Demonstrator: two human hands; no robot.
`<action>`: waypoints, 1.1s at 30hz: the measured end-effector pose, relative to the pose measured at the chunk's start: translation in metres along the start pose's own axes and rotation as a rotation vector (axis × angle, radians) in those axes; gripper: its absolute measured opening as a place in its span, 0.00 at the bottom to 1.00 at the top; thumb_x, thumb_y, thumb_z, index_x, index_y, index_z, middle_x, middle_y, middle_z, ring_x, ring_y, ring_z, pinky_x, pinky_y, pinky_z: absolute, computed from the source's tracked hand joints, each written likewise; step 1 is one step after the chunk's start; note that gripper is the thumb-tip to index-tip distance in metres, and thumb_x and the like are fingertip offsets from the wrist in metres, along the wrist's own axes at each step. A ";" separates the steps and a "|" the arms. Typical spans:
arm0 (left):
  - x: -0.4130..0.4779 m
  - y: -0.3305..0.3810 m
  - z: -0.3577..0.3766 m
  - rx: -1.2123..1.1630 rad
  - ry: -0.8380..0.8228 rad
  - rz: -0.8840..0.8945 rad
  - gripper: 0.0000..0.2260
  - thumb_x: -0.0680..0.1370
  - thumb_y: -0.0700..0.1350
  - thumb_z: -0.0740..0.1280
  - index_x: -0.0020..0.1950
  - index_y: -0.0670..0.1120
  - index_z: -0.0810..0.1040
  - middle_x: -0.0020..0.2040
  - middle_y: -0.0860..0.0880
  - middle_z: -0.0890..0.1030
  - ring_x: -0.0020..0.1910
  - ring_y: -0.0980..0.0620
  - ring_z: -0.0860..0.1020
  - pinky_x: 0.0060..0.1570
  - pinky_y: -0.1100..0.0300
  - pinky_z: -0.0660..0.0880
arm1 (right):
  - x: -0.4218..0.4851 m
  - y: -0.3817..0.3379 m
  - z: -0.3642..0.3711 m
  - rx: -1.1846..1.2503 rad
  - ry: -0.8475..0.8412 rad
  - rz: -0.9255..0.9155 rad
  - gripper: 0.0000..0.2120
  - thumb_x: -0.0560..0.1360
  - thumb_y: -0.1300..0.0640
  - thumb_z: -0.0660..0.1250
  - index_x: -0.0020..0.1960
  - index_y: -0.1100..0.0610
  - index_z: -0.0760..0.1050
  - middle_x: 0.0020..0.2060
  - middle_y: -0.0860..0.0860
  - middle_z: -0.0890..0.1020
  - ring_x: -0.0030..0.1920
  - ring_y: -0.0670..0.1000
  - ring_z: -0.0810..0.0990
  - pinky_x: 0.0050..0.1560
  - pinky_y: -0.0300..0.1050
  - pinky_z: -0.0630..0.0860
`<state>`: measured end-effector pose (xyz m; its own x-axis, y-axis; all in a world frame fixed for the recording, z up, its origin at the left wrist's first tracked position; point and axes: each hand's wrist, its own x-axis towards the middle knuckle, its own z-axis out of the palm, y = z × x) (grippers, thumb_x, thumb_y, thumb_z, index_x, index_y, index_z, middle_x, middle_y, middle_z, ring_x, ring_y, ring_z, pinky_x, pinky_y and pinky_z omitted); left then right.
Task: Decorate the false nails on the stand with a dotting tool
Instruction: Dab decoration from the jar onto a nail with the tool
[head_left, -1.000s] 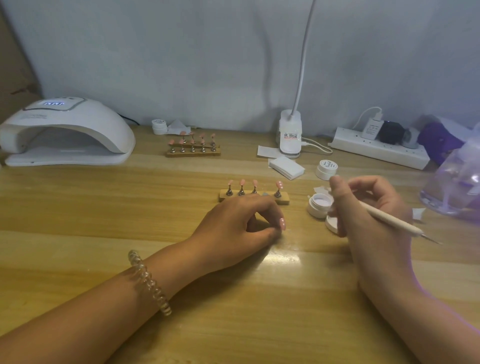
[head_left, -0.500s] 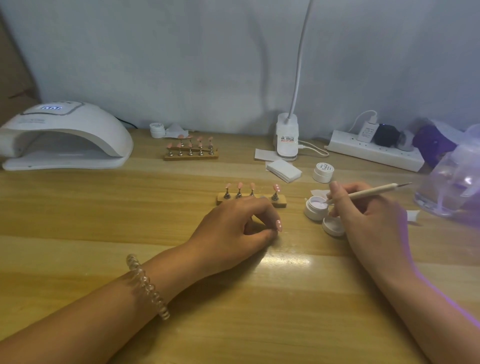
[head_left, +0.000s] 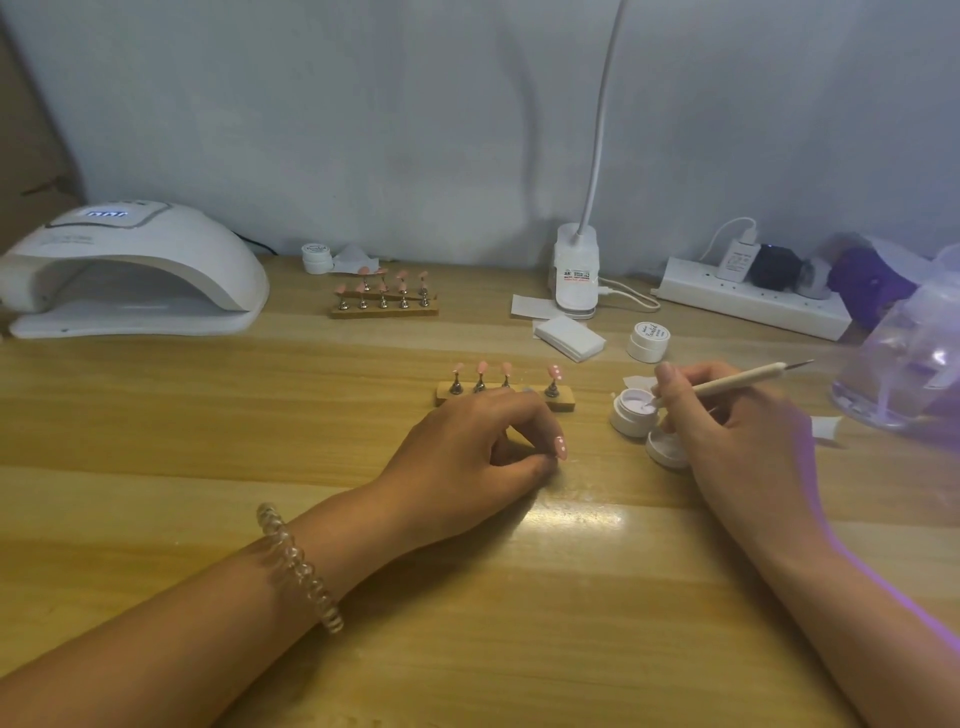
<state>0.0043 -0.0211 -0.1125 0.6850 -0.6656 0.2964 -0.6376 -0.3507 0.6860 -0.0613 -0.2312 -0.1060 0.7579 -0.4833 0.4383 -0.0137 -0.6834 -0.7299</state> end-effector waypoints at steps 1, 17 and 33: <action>0.000 0.000 0.000 0.003 0.001 0.003 0.06 0.75 0.42 0.73 0.46 0.53 0.81 0.45 0.60 0.82 0.35 0.65 0.74 0.37 0.66 0.66 | 0.000 0.000 0.000 0.003 0.009 -0.009 0.14 0.79 0.42 0.63 0.42 0.48 0.80 0.32 0.45 0.83 0.37 0.48 0.82 0.40 0.51 0.77; 0.001 -0.002 0.002 0.007 0.019 -0.008 0.06 0.74 0.42 0.73 0.46 0.52 0.81 0.44 0.61 0.82 0.33 0.62 0.74 0.36 0.67 0.66 | -0.036 -0.039 0.011 0.627 -0.245 0.289 0.10 0.76 0.55 0.70 0.43 0.59 0.71 0.28 0.54 0.82 0.24 0.48 0.76 0.24 0.41 0.73; 0.001 -0.003 0.001 0.016 0.009 0.004 0.06 0.74 0.42 0.73 0.46 0.53 0.81 0.44 0.61 0.82 0.33 0.61 0.74 0.36 0.64 0.66 | -0.036 -0.042 0.013 0.533 -0.313 0.278 0.08 0.70 0.63 0.67 0.37 0.62 0.68 0.26 0.58 0.81 0.24 0.48 0.76 0.26 0.40 0.74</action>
<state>0.0062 -0.0219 -0.1148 0.6857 -0.6608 0.3052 -0.6458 -0.3589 0.6739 -0.0794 -0.1779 -0.0980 0.9271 -0.3657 0.0824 0.0269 -0.1543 -0.9877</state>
